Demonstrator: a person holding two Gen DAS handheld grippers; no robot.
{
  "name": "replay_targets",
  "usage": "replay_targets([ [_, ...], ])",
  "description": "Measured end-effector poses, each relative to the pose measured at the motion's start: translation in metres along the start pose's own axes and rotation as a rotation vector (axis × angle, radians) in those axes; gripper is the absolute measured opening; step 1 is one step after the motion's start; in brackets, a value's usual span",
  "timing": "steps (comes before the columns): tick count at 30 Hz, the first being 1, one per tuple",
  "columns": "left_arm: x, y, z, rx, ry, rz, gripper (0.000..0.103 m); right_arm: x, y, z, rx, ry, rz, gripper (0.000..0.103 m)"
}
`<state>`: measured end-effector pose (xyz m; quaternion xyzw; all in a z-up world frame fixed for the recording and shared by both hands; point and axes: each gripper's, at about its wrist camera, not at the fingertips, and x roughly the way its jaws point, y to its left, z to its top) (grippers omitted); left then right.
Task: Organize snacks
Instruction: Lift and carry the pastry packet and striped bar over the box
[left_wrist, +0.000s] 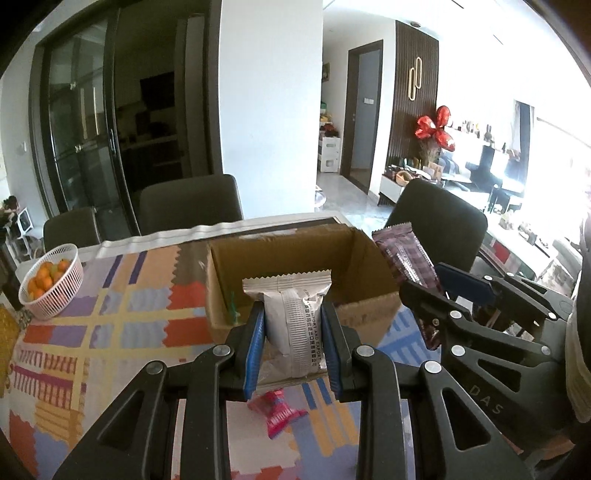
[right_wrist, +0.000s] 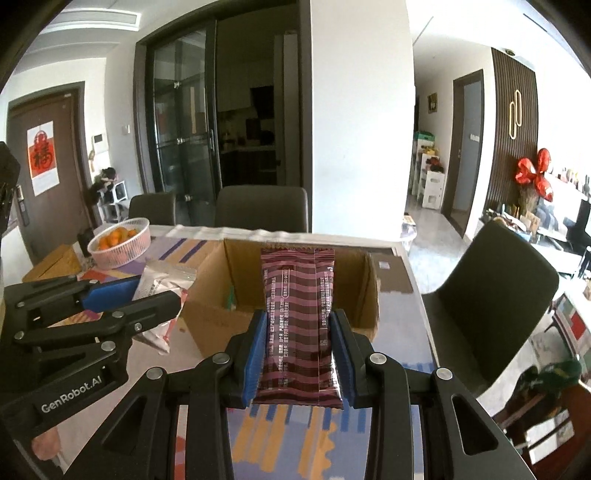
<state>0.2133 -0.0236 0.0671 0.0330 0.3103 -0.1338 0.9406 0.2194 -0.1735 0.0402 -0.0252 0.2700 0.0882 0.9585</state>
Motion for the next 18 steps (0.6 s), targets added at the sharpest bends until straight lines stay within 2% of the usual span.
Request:
replay_targets([
  [9, 0.032, 0.022, 0.027, -0.005, 0.043, 0.024, 0.029, 0.03, -0.002, 0.029, -0.007, -0.001, -0.01, 0.036],
  [18, 0.07, 0.031, 0.045, -0.012, 0.106, 0.012, 0.029, 0.071, -0.009, 0.046, 0.007, 0.076, 0.011, 0.036],
])
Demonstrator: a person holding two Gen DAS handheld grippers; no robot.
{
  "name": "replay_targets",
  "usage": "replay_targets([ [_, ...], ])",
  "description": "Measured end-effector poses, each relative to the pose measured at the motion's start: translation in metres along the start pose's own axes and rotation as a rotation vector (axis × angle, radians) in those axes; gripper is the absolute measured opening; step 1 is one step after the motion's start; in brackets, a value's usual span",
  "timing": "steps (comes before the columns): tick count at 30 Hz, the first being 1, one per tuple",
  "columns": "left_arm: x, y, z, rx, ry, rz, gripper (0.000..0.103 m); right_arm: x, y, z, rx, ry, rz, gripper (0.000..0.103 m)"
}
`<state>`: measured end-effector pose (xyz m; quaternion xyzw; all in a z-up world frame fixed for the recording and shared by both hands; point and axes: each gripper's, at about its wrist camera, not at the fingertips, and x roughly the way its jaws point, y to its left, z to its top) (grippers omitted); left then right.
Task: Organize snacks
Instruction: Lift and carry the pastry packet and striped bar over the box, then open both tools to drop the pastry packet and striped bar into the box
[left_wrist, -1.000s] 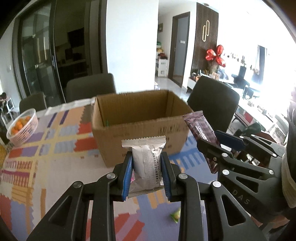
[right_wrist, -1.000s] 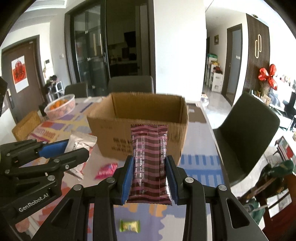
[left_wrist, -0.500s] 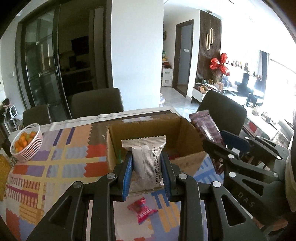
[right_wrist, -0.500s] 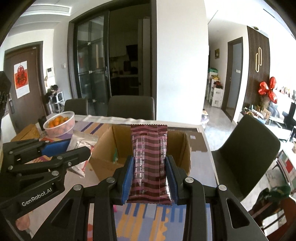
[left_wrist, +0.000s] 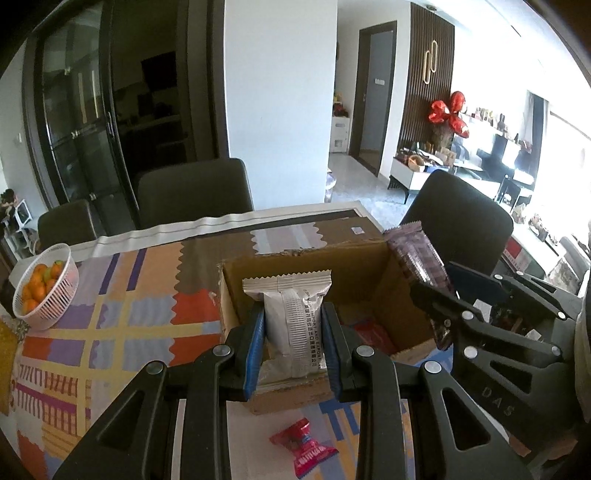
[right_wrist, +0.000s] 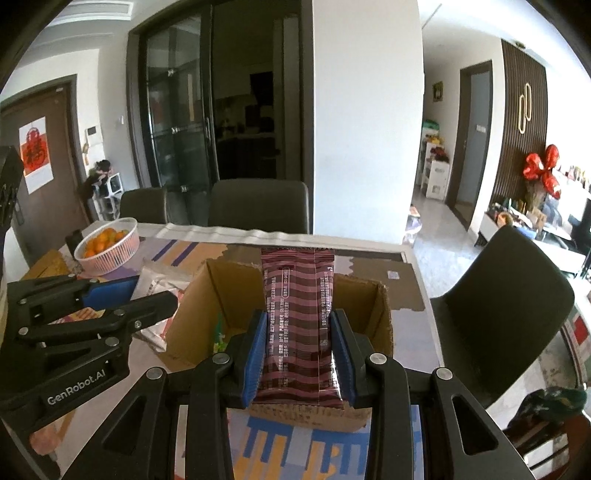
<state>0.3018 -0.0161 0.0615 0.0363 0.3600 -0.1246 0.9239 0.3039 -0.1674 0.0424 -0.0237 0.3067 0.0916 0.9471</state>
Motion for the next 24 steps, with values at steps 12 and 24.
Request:
replay_targets([
  [12, 0.045, 0.006, 0.007, -0.02, 0.078, 0.002, 0.03, 0.042, -0.01, 0.003, -0.005, 0.087, -0.005, 0.036],
  [24, 0.028, 0.004, -0.004, -0.009, 0.071, 0.077, 0.048, 0.04, -0.014, -0.008, 0.022, 0.101, -0.045, 0.048],
])
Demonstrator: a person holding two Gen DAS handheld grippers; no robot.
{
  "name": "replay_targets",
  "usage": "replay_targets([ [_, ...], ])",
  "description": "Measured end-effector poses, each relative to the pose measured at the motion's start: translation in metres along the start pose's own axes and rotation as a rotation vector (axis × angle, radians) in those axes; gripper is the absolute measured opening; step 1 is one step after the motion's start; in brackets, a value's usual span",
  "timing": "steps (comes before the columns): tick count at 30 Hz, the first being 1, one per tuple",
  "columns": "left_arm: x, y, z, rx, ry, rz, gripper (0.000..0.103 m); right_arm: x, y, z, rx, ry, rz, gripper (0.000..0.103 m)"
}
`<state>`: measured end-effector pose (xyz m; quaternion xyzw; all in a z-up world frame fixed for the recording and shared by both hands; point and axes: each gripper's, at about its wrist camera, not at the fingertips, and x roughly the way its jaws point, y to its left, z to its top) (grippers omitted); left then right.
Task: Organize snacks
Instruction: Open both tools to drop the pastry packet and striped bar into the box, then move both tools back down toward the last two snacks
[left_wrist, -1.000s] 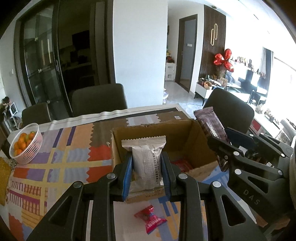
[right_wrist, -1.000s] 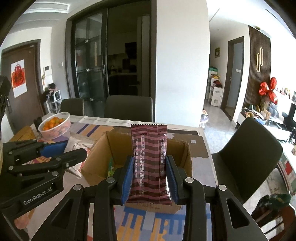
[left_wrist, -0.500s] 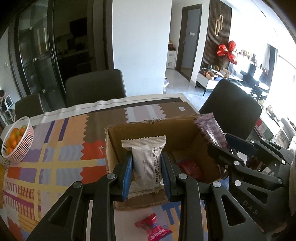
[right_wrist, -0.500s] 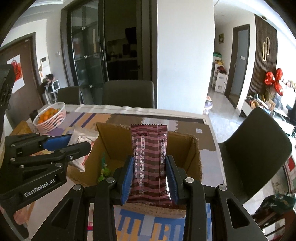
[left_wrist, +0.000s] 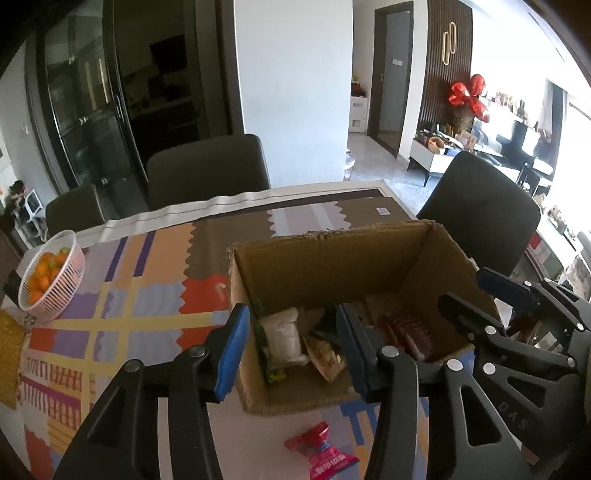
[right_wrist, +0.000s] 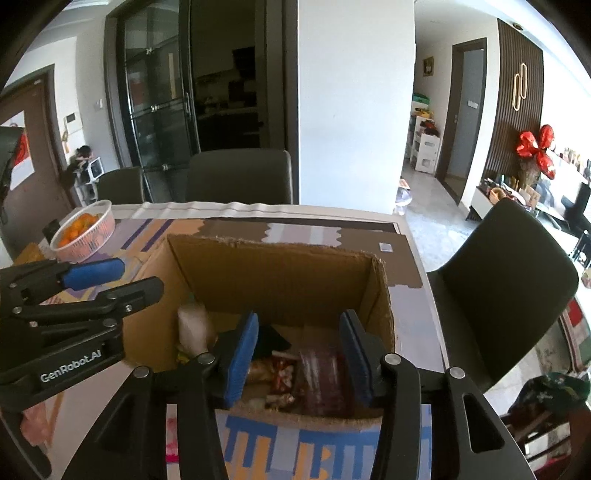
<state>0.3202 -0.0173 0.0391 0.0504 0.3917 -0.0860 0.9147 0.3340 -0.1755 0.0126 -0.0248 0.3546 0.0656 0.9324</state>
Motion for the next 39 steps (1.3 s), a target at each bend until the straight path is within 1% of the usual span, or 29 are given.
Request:
replay_targets([
  [2, -0.012, -0.001, -0.007, 0.007, -0.024, 0.005, 0.049, -0.005, 0.001, -0.003, -0.003, -0.006, 0.008, 0.051],
  [5, -0.03, -0.002, -0.016, 0.015, -0.061, 0.02, 0.049, -0.019, 0.004, -0.012, -0.015, -0.024, 0.021, 0.051],
  [6, -0.037, -0.002, -0.021, 0.014, -0.074, 0.017, 0.051, -0.024, 0.006, -0.015, -0.022, -0.03, 0.023, 0.052],
  [10, -0.057, -0.002, -0.034, 0.013, -0.098, 0.018, 0.052, -0.042, 0.012, -0.025, -0.036, -0.056, 0.04, 0.054],
  [15, -0.077, -0.004, -0.053, 0.004, -0.103, -0.008, 0.052, -0.065, 0.02, -0.038, -0.05, -0.077, 0.059, 0.056],
  [19, -0.089, -0.007, -0.068, 0.007, -0.111, -0.004, 0.053, -0.078, 0.023, -0.049, -0.049, -0.082, 0.079, 0.057],
  [21, -0.093, -0.008, -0.076, 0.007, -0.112, -0.001, 0.054, -0.084, 0.023, -0.056, -0.05, -0.081, 0.082, 0.059],
  [23, -0.097, -0.01, -0.084, 0.009, -0.114, 0.009, 0.055, -0.087, 0.024, -0.062, -0.049, -0.08, 0.081, 0.06],
  [29, -0.102, -0.015, -0.11, 0.007, -0.088, 0.007, 0.059, -0.097, 0.027, -0.088, -0.064, -0.062, 0.077, 0.063],
  [39, -0.096, -0.019, -0.15, -0.006, -0.015, -0.002, 0.061, -0.096, 0.031, -0.125, -0.077, 0.017, 0.097, 0.063],
])
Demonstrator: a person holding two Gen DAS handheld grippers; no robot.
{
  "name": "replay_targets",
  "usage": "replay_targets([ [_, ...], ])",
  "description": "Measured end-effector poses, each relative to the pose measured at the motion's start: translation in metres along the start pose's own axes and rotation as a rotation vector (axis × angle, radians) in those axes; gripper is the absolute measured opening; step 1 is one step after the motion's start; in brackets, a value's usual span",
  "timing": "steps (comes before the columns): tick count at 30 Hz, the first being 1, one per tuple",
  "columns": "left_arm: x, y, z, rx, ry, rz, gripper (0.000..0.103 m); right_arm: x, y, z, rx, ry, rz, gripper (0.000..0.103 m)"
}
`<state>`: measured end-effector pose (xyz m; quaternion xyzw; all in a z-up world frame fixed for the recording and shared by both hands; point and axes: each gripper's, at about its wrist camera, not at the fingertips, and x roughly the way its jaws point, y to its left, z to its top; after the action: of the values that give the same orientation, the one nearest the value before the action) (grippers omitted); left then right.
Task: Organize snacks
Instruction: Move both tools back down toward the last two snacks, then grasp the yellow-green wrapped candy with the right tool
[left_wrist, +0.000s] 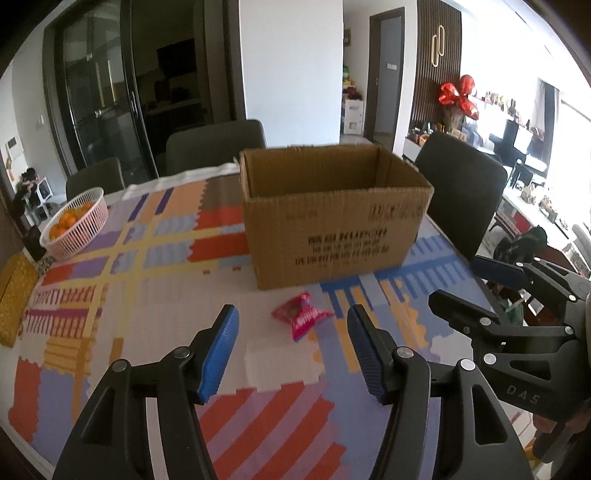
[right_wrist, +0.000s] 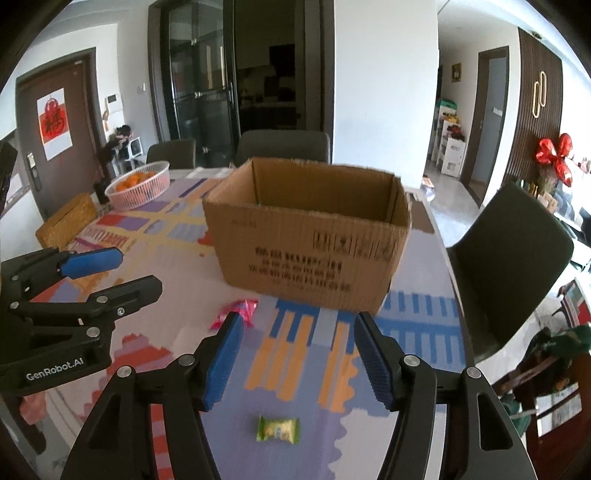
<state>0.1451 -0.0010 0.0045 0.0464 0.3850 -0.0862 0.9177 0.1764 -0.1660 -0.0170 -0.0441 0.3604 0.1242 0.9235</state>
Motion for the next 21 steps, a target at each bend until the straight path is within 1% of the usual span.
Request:
replay_targets([
  [11, 0.015, -0.002, -0.039, -0.012, 0.092, -0.008, 0.061, 0.014, 0.006, -0.037, 0.004, 0.111, 0.026, 0.063],
  [16, 0.022, -0.005, -0.054, -0.004, 0.131, 0.007, 0.061, 0.024, 0.01, -0.054, -0.001, 0.169, 0.032, 0.063],
  [21, 0.032, -0.008, -0.069, 0.006, 0.175, 0.006, 0.061, 0.033, 0.009, -0.072, 0.007, 0.229, 0.039, 0.063],
])
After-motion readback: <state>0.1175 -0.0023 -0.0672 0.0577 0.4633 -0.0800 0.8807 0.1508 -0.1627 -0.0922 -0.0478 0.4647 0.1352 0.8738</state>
